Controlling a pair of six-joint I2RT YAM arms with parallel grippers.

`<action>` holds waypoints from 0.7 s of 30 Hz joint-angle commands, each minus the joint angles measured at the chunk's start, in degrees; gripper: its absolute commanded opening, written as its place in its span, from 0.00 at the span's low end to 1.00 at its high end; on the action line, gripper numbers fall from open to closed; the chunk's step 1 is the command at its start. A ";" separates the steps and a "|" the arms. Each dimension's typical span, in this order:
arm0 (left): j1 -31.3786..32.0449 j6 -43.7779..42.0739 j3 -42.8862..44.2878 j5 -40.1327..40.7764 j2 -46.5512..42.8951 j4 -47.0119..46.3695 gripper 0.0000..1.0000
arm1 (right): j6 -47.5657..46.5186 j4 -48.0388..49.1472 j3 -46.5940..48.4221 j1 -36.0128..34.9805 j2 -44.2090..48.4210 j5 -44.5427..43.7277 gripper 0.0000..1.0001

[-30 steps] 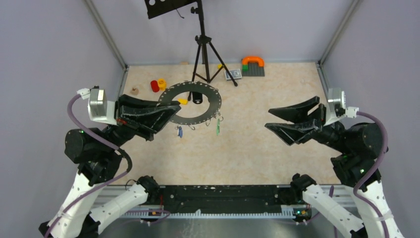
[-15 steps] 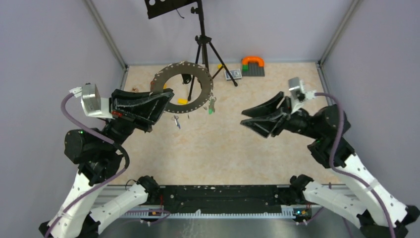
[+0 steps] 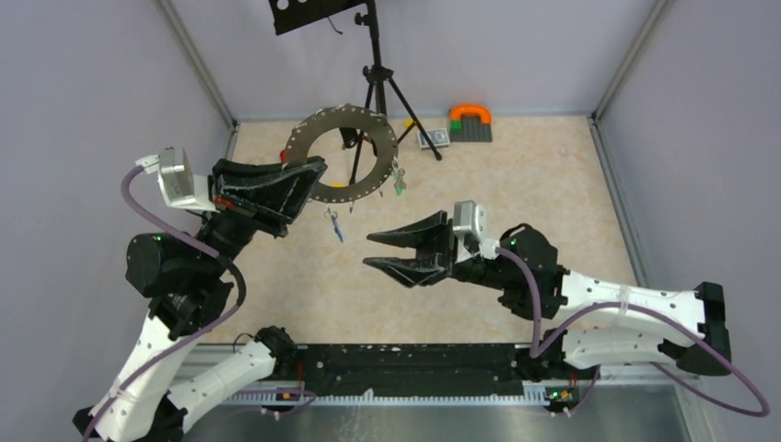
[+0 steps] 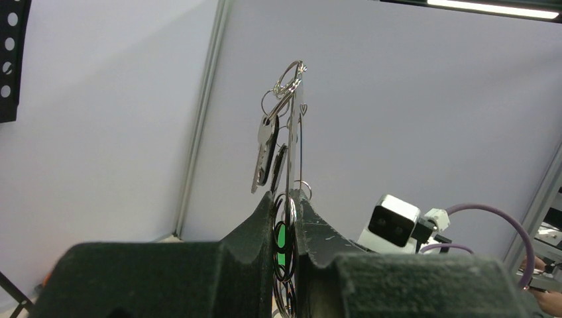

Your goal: Remove the keys from the keyring

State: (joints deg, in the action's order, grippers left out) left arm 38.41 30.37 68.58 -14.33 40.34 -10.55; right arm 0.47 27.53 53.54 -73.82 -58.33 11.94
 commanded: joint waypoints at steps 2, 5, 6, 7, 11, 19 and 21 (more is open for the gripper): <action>0.17 -0.31 2.07 -0.61 -1.32 -3.35 0.00 | -3.24 18.85 0.51 -1.67 -3.13 -7.96 0.39; 0.17 -0.31 1.99 -0.69 -1.57 -3.38 0.00 | -3.20 20.84 0.84 -1.93 -4.42 -8.67 0.40; 0.17 -0.23 1.93 -0.71 -1.59 -3.42 0.00 | -3.20 20.65 1.38 -2.02 -5.02 -8.26 0.40; 0.17 -0.23 1.98 -0.85 -1.59 -3.36 0.00 | -3.14 20.49 1.98 -2.18 -5.60 -7.97 0.40; 0.17 -0.05 1.93 -1.26 -1.58 -3.58 0.00 | -2.43 21.87 3.31 -2.55 -7.32 -7.11 0.40; 0.17 0.39 1.99 -1.76 -1.91 -3.78 0.00 | -1.86 24.40 4.39 -2.55 -9.77 -9.11 0.48; 0.17 0.31 1.87 -1.76 -2.09 -3.71 0.00 | -1.35 24.98 4.56 -2.55 -10.28 -8.87 0.51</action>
State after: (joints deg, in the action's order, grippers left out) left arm 38.41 30.30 68.58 -15.66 39.20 -10.48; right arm -1.58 47.88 54.98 -75.66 -67.79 3.81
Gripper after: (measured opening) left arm 0.121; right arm 0.486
